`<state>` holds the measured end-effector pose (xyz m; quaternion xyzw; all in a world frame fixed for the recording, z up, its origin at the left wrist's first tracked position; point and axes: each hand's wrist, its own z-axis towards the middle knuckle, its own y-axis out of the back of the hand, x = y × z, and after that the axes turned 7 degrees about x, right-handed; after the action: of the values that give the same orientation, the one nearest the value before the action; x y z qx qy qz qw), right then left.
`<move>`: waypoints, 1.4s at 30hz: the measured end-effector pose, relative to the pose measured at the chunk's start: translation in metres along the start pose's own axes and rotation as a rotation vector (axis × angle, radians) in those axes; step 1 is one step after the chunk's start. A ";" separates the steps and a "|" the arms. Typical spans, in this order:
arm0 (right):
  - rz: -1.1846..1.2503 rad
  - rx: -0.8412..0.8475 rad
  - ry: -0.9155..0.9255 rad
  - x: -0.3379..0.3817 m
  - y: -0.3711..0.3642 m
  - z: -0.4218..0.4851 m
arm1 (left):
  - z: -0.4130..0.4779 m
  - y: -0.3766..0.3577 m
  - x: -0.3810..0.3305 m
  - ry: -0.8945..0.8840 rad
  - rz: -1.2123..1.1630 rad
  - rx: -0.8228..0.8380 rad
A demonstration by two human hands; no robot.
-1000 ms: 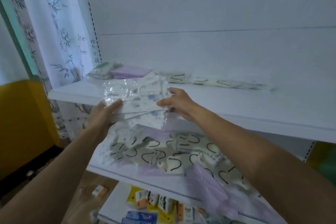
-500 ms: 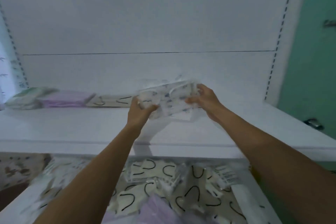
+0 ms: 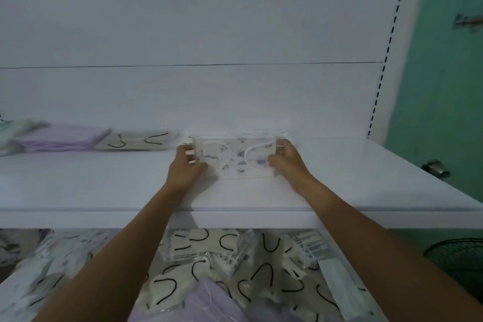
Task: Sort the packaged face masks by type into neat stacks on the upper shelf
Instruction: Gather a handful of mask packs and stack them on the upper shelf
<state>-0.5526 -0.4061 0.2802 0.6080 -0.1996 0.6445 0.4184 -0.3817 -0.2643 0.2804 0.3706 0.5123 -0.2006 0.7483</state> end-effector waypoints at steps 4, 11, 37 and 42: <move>-0.286 0.004 -0.004 0.004 -0.005 -0.004 | -0.004 -0.011 0.002 -0.122 0.448 0.021; -0.212 -0.235 0.128 0.006 0.006 0.013 | 0.016 -0.020 0.001 -0.171 0.514 -0.201; -0.358 -0.244 0.015 -0.042 0.071 0.100 | 0.114 -0.117 -0.006 -0.021 0.551 -0.104; -0.371 -0.132 -0.002 -0.037 0.065 0.099 | 0.111 -0.116 -0.006 -0.102 0.456 -0.059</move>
<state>-0.5457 -0.5295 0.2792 0.6064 -0.1264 0.5412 0.5687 -0.3943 -0.4238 0.2679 0.4440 0.3823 -0.0297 0.8098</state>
